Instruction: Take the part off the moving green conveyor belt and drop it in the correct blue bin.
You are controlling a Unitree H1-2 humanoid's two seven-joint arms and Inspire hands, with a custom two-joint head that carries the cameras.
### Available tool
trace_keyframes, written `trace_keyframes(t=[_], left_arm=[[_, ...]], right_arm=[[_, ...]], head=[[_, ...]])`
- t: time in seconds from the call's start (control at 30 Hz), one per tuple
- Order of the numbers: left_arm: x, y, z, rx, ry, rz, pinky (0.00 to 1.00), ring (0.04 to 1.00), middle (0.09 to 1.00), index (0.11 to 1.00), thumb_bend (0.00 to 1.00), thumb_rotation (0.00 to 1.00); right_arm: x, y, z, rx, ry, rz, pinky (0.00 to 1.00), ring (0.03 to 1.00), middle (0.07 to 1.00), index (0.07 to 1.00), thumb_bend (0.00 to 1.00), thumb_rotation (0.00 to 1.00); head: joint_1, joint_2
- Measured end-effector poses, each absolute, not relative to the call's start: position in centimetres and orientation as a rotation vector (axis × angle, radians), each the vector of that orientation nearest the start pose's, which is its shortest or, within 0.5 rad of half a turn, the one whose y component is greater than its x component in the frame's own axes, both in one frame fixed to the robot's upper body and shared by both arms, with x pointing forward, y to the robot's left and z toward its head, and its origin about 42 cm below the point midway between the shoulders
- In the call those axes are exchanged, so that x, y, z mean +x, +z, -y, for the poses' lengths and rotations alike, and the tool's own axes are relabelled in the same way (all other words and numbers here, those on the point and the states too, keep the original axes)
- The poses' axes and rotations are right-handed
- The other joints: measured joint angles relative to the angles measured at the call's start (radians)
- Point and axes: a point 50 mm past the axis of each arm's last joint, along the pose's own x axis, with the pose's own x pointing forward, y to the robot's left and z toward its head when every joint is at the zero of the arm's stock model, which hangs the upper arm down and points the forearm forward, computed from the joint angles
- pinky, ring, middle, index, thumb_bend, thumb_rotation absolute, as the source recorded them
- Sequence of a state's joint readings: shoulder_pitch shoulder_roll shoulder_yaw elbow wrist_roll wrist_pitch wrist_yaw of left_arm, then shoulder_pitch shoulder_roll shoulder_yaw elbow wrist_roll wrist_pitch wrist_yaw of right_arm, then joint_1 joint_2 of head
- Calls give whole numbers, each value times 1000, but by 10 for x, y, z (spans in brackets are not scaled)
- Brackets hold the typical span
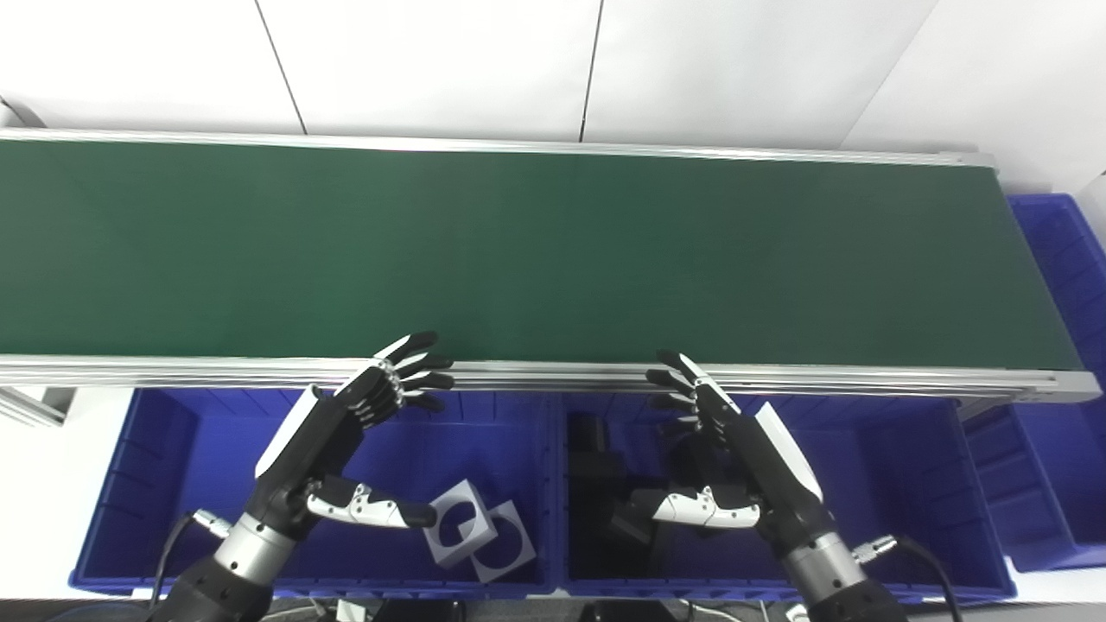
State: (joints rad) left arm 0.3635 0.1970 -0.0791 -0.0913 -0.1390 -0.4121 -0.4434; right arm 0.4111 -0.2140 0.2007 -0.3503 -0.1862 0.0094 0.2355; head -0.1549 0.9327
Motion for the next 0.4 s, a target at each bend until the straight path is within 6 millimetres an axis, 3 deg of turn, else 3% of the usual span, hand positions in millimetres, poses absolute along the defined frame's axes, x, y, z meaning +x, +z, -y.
trace_keyframes(t=[0.23, 0.4], left_arm=[[151, 71, -247, 60, -429, 114, 704, 779, 848, 916, 850, 257], [152, 69, -246, 56, -406, 95, 694, 771, 842, 913, 847, 254]], right_arm=[[142, 94, 221, -303, 394, -122, 686, 785, 852, 949, 912, 266], [143, 91, 222, -336, 404, -128, 748, 805, 867, 956, 911, 296]], head=[[0, -6], [3, -8]])
